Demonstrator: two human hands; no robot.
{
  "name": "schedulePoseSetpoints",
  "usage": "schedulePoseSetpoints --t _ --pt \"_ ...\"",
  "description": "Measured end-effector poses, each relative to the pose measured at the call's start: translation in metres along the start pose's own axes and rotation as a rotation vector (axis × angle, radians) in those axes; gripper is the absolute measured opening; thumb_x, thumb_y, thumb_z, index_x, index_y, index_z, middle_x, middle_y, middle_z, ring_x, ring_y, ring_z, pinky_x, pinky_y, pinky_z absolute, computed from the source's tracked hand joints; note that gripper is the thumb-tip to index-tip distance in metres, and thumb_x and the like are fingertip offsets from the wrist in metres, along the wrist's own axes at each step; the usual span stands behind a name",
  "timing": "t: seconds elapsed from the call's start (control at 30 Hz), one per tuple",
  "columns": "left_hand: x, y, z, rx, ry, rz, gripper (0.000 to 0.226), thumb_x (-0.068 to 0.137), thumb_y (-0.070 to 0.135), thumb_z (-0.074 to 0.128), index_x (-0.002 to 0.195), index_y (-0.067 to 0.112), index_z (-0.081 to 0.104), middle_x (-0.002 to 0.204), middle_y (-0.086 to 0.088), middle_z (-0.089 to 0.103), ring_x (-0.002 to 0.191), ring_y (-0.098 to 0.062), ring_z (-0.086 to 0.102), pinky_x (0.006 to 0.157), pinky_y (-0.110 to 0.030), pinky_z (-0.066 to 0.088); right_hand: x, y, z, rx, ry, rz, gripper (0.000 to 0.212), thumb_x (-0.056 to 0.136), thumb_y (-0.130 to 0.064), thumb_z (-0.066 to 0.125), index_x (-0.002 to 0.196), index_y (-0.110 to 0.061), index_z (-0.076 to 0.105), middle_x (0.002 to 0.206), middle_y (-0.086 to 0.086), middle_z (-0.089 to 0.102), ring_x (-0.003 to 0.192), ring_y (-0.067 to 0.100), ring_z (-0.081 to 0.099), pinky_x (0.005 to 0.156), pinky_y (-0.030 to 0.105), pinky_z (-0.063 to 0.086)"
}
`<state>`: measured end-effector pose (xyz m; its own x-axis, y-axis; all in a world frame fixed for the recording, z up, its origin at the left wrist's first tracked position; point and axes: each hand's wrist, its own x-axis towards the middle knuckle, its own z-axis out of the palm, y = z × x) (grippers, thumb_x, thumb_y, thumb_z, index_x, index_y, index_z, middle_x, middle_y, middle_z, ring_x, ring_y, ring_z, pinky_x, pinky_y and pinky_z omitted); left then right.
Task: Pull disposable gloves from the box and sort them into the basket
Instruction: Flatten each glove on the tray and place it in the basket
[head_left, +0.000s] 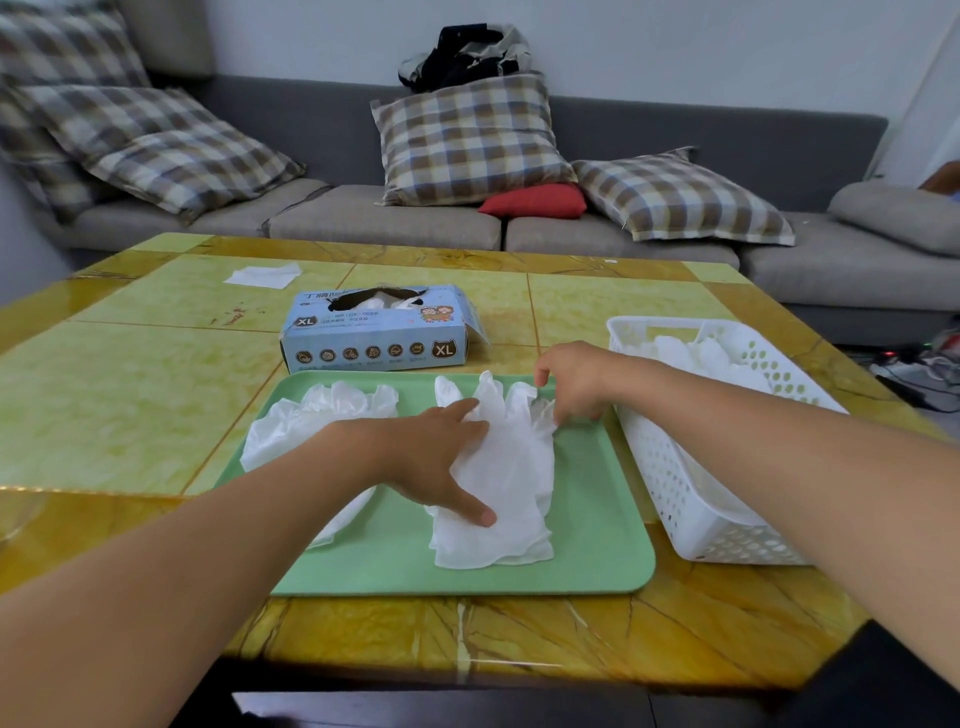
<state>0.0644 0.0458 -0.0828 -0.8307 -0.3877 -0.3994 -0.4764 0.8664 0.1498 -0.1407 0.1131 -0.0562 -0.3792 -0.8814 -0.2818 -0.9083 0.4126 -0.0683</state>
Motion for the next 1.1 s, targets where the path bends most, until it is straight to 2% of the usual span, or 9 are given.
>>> schedulePoseSetpoints --t 0.1,0.2,0.27,0.37,0.57,0.73,0.9,0.97,1.1 --pt "0.001 -0.007 -0.001 -0.029 0.072 0.029 0.115 0.077 0.07 0.07 0.161 0.031 0.004 0.168 0.011 -0.012 0.155 -0.018 0.005 0.124 -0.046 0.02 -0.011 -0.001 -0.006 -0.115 0.17 -0.138 0.037 0.076 -0.014 0.081 0.108 -0.018 0.063 0.105 0.002 0.062 0.093 0.024 0.062 0.069 0.034 0.05" --pt "0.001 -0.011 -0.004 -0.045 0.237 0.089 0.094 0.082 0.056 0.075 0.157 0.027 0.027 0.163 0.001 0.024 0.147 -0.022 0.03 0.118 -0.04 0.032 -0.039 -0.015 -0.01 0.033 -0.053 -0.44 0.029 0.07 -0.014 0.089 0.088 -0.025 0.069 0.091 -0.002 0.068 0.08 0.013 0.064 0.068 0.027 0.053" --pt "-0.005 -0.015 -0.006 -0.103 0.38 0.181 0.054 0.088 0.039 0.075 0.136 0.027 0.055 0.13 0.004 0.056 0.114 -0.015 0.057 0.1 -0.035 0.048 -0.062 -0.028 0.001 0.084 -0.233 -0.566 0.032 0.072 -0.005 0.084 0.095 -0.023 0.072 0.092 -0.001 0.069 0.079 0.01 0.064 0.067 0.023 0.054" --pt "-0.02 -0.013 -0.006 -0.167 0.366 0.3 0.017 0.089 0.017 0.074 0.103 0.027 0.072 0.092 0.012 0.067 0.08 -0.005 0.062 0.074 -0.019 0.05 -0.076 -0.029 0.025 -0.071 -0.175 -0.661 0.045 0.075 0.007 0.065 0.108 -0.023 0.07 0.099 -0.003 0.063 0.088 0.011 0.06 0.066 0.016 0.048" --pt "-0.036 -0.018 0.016 -0.221 0.151 0.344 0.02 0.091 0.026 0.072 0.109 0.035 0.072 0.101 0.018 0.062 0.089 0.006 0.059 0.077 -0.011 0.046 -0.089 -0.005 0.037 0.071 -0.201 -0.63 0.045 0.08 -0.021 0.083 0.121 -0.032 0.067 0.114 -0.009 0.059 0.104 0.004 0.055 0.086 0.018 0.046" --pt "-0.045 -0.018 0.005 -0.268 0.039 0.274 0.047 0.07 0.027 0.058 0.112 0.047 0.063 0.114 0.019 0.058 0.106 0.005 0.057 0.09 -0.019 0.048 -0.086 -0.021 0.05 -0.017 -0.002 -0.68 0.016 0.094 -0.027 0.07 0.11 -0.023 0.071 0.1 -0.008 0.065 0.087 0.009 0.057 0.083 0.032 0.049" --pt "-0.045 -0.011 0.007 -0.274 0.15 0.173 0.064 0.061 0.057 0.09 0.11 0.037 0.055 0.106 0.021 0.057 0.093 0.0 0.056 0.079 -0.02 0.045 -0.084 -0.013 0.03 0.709 -0.204 -0.463 0.01 0.1 -0.016 0.062 0.099 -0.008 0.068 0.085 0.009 0.068 0.077 0.011 0.062 0.073 0.024 0.054" --pt "-0.046 -0.002 0.002 -0.552 0.402 0.224 0.041 0.067 0.05 0.088 0.094 0.025 0.069 0.09 0.008 0.068 0.078 -0.012 0.063 0.069 -0.031 0.049 -0.085 -0.011 0.02 0.944 -0.284 -0.389 0.008 0.1 -0.015 0.06 0.1 -0.009 0.065 0.086 0.008 0.065 0.077 0.015 0.06 0.072 0.025 0.055" --pt "-0.054 0.009 -0.023 -1.134 0.603 0.261 0.024 0.084 0.035 0.074 0.097 0.016 0.079 0.097 -0.008 0.078 0.094 -0.028 0.073 0.086 -0.044 0.057 -0.088 -0.007 -0.011 1.358 -0.283 -0.335 0.018 0.095 -0.026 0.059 0.1 -0.012 0.07 0.084 0.004 0.065 0.073 0.016 0.061 0.073 0.03 0.053"
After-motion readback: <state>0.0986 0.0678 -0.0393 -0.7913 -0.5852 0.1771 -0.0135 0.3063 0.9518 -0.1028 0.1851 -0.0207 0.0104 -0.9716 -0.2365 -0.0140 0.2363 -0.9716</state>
